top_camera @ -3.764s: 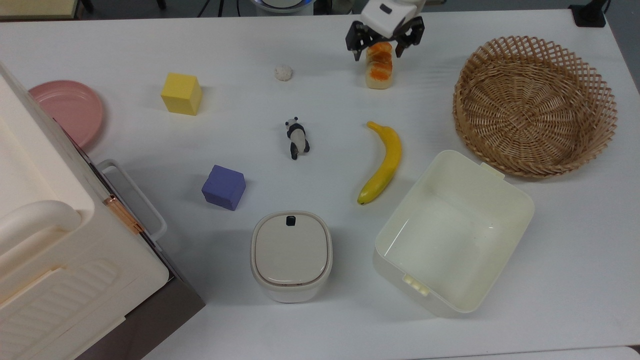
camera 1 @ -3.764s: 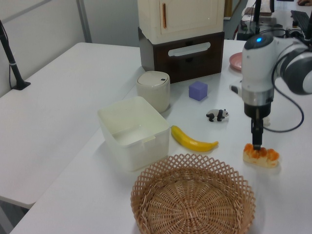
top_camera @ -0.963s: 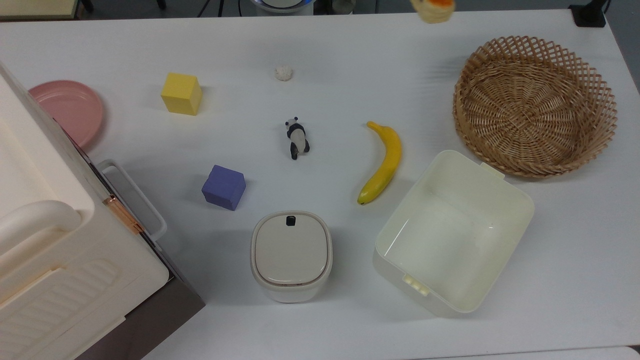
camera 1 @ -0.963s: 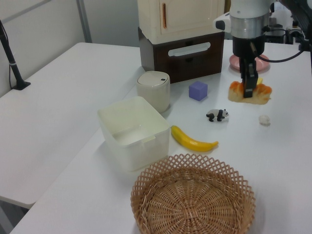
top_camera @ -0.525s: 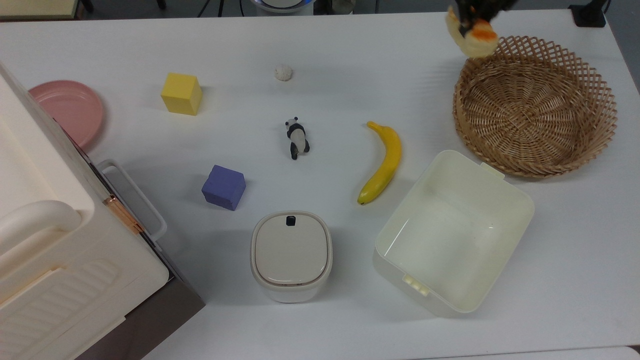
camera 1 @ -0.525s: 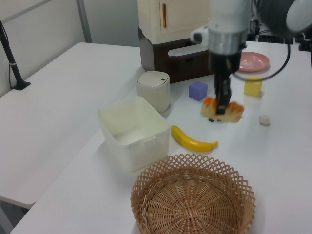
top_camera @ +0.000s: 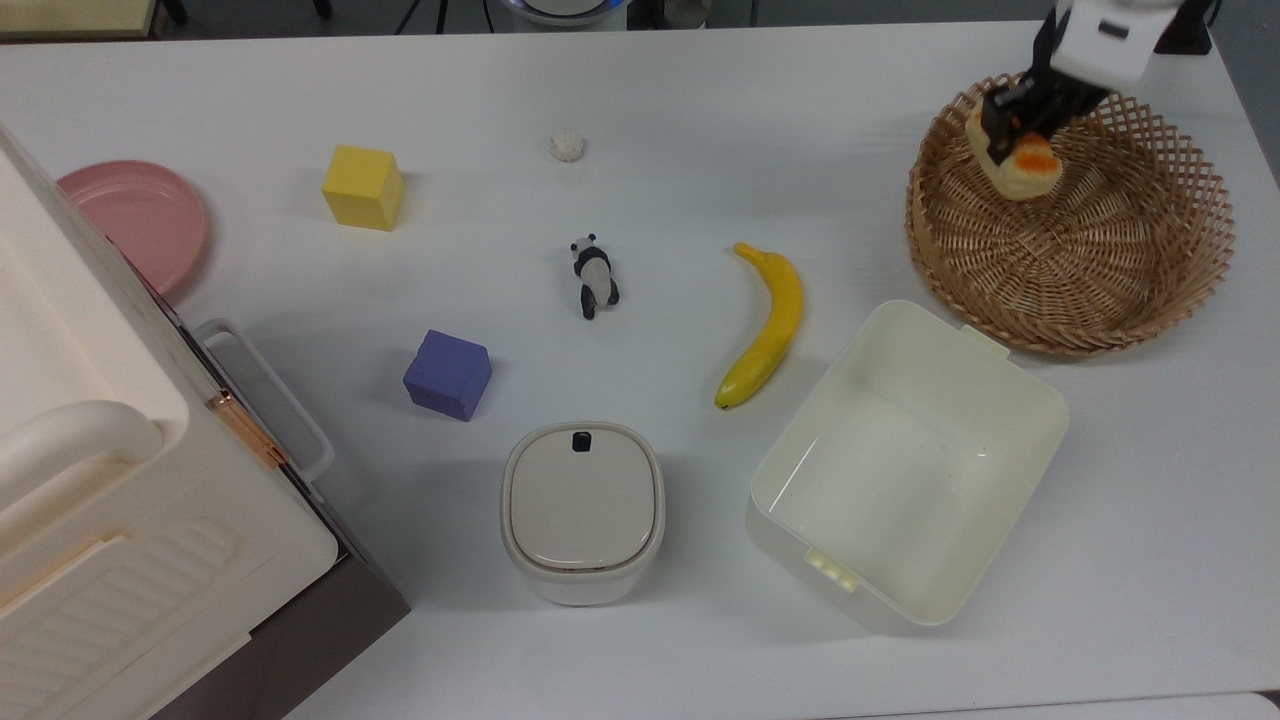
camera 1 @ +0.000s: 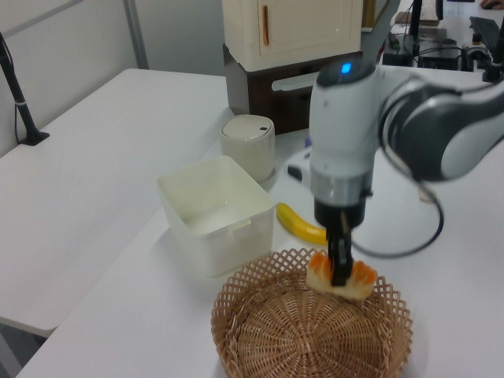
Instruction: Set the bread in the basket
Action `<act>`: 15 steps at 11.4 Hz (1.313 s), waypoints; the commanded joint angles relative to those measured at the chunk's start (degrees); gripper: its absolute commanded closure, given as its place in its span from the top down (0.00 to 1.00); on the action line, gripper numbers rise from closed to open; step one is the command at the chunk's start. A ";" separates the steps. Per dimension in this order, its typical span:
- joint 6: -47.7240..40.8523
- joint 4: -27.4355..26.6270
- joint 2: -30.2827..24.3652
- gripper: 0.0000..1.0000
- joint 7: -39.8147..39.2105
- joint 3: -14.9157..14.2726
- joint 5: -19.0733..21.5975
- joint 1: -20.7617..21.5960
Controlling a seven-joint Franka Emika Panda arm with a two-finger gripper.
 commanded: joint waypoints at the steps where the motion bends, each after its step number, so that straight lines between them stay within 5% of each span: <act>1: 1.79 2.15 3.56 1.00 2.73 0.74 0.56 -0.11; 5: 0.74 2.15 1.03 1.00 8.34 0.83 -2.49 0.86; 8: -8.63 1.71 -7.12 1.00 8.54 0.92 -3.13 -1.59; 11: -18.05 1.89 -14.96 1.00 5.39 3.02 -3.22 -10.80; 15: -21.49 1.19 -19.02 1.00 -2.69 3.03 -2.86 -25.55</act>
